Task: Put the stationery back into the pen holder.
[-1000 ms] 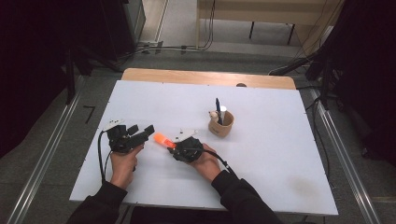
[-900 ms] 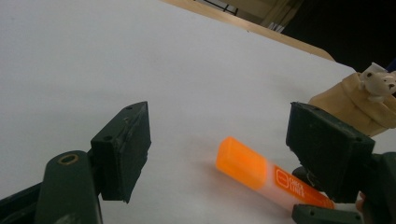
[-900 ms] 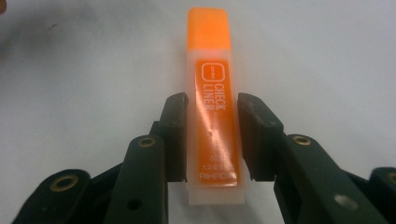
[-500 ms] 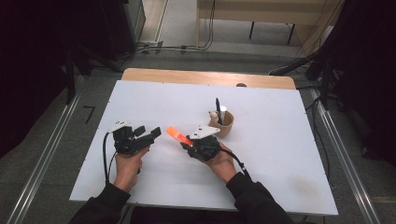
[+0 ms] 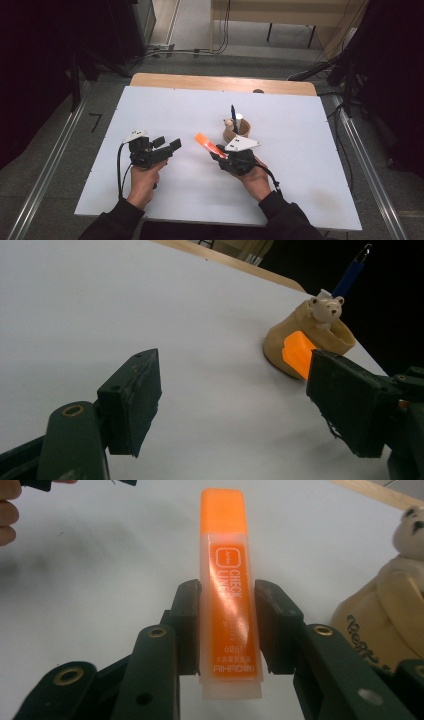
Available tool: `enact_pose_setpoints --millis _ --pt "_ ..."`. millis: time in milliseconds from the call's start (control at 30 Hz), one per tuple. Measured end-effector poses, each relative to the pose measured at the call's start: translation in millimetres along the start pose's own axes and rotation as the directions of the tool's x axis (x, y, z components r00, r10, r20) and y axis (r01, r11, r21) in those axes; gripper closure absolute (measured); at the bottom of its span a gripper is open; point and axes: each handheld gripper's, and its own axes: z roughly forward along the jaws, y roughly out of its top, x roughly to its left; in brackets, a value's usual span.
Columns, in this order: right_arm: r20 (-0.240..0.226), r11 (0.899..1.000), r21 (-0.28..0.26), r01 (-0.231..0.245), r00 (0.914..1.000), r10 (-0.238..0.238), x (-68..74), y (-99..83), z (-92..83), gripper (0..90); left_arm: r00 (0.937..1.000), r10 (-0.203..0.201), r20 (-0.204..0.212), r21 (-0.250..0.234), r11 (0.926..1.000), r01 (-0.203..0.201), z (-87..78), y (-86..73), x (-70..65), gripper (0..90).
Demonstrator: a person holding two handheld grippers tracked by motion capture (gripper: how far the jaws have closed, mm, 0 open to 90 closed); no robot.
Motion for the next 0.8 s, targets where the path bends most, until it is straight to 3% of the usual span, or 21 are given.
enact_pose_setpoints --millis 433,800 --pt "0.011 0.998 -0.054 -0.039 0.9992 0.040 -9.2 0.1 -19.2 62.9 0.9978 -0.005 0.066 0.003 1.0000 0.004 8.4 2.9 -14.0 23.7" --pt "0.014 0.997 -0.070 -0.041 0.9990 0.042 -9.0 -0.7 -23.7 62.8 0.9888 0.014 0.149 0.027 0.9994 -0.019 26.9 3.5 -32.0 27.9"
